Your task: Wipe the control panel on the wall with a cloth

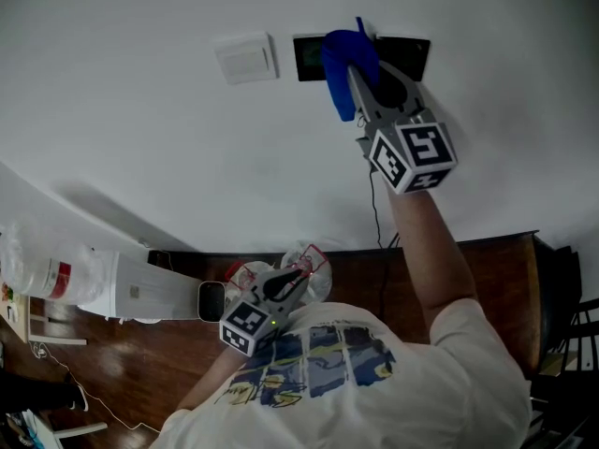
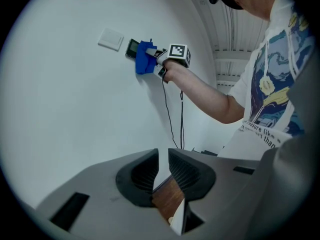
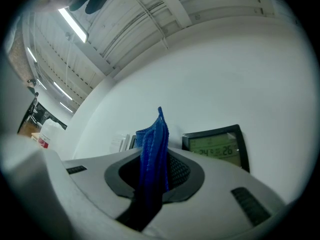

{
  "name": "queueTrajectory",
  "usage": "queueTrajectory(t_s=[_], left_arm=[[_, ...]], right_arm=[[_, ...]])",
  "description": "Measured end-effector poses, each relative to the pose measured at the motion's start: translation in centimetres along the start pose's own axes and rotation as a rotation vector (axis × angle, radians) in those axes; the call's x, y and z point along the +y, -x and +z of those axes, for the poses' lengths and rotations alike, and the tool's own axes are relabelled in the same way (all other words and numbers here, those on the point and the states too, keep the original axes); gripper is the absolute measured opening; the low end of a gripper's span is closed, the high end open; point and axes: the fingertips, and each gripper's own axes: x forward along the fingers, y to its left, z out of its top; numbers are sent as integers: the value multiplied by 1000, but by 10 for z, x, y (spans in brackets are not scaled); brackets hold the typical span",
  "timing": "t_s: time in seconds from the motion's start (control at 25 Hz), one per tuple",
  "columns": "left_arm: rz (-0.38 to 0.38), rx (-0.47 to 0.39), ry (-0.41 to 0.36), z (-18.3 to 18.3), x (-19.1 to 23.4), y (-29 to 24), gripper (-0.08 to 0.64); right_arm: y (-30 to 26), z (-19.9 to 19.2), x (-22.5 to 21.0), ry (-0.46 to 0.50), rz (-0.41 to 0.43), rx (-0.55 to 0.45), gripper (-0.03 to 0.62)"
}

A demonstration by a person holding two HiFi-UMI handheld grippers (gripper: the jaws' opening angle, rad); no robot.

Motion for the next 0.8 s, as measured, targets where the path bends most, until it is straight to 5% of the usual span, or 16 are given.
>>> queueTrajectory(t_s=[0.8], left_arm=[[9, 19, -18, 10, -16, -29, 61]], right_arm=[[38, 12, -59, -4, -51, -36, 94]])
